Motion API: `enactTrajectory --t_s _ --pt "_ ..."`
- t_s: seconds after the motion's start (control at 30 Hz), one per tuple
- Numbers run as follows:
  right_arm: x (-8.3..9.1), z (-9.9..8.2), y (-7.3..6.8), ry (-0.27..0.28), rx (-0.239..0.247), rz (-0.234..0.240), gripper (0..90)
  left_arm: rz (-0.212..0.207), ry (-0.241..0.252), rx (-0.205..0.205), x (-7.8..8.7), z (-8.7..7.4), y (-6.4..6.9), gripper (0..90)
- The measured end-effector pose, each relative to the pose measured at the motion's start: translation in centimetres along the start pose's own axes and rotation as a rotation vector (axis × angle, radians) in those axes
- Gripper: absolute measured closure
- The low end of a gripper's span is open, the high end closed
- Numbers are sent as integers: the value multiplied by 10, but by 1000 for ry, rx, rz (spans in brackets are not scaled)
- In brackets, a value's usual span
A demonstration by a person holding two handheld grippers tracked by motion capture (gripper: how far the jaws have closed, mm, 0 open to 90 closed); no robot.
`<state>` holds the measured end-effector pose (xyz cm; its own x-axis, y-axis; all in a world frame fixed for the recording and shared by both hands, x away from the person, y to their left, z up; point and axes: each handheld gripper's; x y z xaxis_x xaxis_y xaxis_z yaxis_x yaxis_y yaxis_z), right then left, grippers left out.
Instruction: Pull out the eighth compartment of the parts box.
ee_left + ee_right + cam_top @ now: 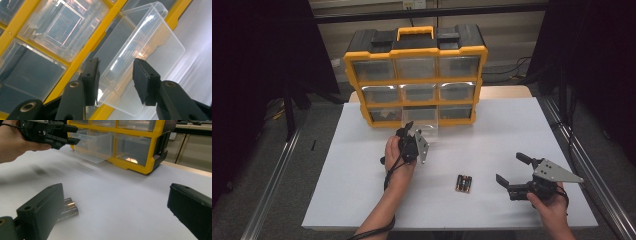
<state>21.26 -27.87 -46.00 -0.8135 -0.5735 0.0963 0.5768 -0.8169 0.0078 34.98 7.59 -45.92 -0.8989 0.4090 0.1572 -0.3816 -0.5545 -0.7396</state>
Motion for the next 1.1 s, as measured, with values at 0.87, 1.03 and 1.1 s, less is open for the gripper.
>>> enactTrajectory --t_s 0.87,1.03,1.1 --pt "0 0 0 -3 0 2 5 -1 30 162 1 -2 0 462" --pt "-1 0 0 -2 1 3 5 3 41 292 3 -2 -2 395" --pt "0 0 0 -4 1 3 5 4 51 360 4 -2 -3 363"
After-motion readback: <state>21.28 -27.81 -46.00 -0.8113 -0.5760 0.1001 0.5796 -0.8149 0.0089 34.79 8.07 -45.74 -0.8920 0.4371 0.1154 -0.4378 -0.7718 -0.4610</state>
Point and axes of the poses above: each handheld gripper's, and its own axes: x roughly backward along the jaws, z roughly out of its top, y roughly to its right, and after that the axes turned 8 degrees about y, right-handed
